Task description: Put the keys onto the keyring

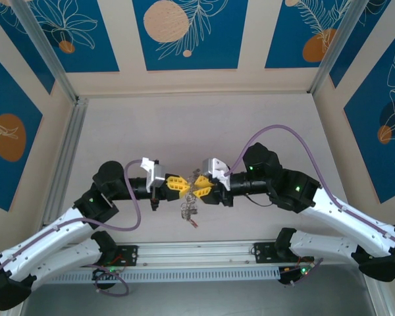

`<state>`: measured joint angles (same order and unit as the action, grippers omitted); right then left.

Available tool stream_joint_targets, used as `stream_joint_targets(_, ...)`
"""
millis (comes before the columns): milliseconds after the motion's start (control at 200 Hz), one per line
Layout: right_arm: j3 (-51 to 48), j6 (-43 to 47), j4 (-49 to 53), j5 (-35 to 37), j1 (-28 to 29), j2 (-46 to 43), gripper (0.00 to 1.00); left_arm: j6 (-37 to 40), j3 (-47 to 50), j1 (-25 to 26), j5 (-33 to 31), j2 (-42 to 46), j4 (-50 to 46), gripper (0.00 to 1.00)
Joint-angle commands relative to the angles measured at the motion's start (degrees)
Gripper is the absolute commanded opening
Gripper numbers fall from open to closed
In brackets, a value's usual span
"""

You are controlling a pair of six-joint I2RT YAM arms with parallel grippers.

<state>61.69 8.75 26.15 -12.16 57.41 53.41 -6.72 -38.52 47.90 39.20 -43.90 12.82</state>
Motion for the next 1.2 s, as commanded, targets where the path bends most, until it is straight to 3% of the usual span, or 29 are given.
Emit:
stream_joint_targets(0,-0.88,-0.67,-1.86,-1.53,0.05,-0.85,0.24,-5.3,1.18,-0.16,3.52,-0.34,12.82,0.0)
stream_joint_targets(365,-2.28,-0.73,-5.97,-4.0,-0.07,-1.75,0.23,-9.18,3.44,-0.34,5.31,-2.5,20.95,0.0)
stream_joint_targets(495,-2.63,-1.33,-6.03,-4.01,-0.39,-1.38,0.12,-11.04,4.4,-0.74,5.54,-2.89,24.97,0.0)
stream_joint_targets(615,-2.96,-2.0,-5.72,-4.49,-0.82,-1.04,0.1,-12.45,4.6,-0.88,6.35,-3.26,27.8,0.0)
stream_joint_targets(930,-2.8,-2.35,-5.23,-3.42,-0.81,-3.03,0.3,-14.33,4.93,-0.97,7.08,-4.14,31.84,0.0)
stream_joint_targets(1196,-3.06,-2.69,-6.81,2.57,-0.82,-7.03,0.31,-12.58,5.09,-1.09,6.61,-3.07,28.39,0.0)
